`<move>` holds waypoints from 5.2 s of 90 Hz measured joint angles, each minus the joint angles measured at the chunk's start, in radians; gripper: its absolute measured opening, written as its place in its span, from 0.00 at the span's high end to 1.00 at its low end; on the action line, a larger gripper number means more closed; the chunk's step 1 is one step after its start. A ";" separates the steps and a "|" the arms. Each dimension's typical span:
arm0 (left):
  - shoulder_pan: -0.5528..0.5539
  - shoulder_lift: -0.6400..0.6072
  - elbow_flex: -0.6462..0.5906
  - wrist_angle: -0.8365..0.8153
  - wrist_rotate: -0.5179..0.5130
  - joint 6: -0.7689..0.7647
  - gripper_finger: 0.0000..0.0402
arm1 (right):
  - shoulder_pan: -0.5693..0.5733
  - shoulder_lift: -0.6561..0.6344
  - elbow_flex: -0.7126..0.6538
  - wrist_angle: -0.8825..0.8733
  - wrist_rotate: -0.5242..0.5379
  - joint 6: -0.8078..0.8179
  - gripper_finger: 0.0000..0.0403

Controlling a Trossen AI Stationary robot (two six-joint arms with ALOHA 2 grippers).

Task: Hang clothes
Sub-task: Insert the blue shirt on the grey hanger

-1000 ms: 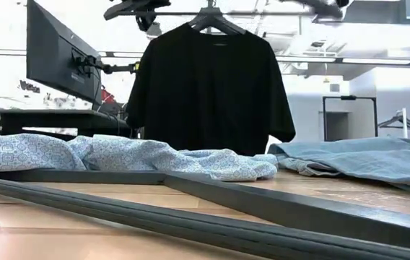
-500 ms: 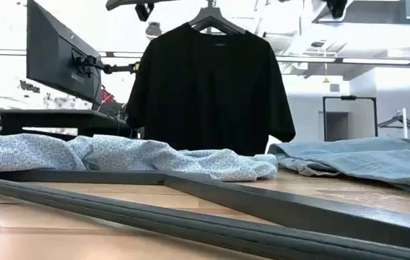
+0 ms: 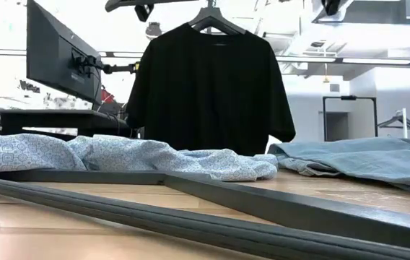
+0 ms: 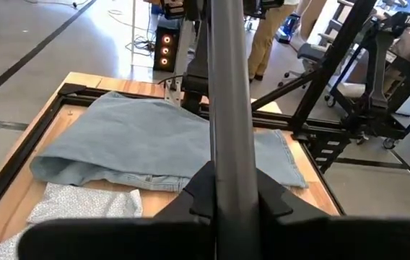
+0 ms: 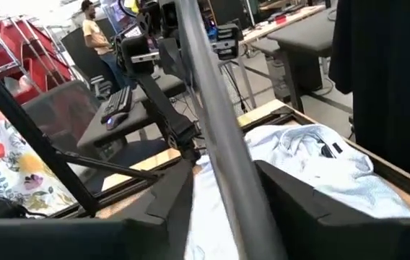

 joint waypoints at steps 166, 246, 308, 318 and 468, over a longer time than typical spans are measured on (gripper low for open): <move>0.714 0.732 -0.001 -0.178 -0.296 0.539 0.51 | -0.294 0.145 0.000 -0.198 -0.019 0.084 0.93; 0.525 0.476 0.155 -0.532 -0.328 0.342 1.00 | -0.295 0.148 0.000 -0.126 -0.144 -0.166 0.93; 0.360 0.238 0.315 -0.391 -0.174 -0.189 1.00 | -0.284 0.557 -0.045 0.536 -0.202 -0.287 0.93; 0.338 0.230 0.321 -0.354 -0.206 -0.234 1.00 | -0.289 0.650 -0.097 0.779 -0.200 -0.201 0.93; 0.221 0.245 0.320 -0.410 -0.653 0.343 0.80 | -0.180 1.382 0.060 1.743 0.143 0.169 0.93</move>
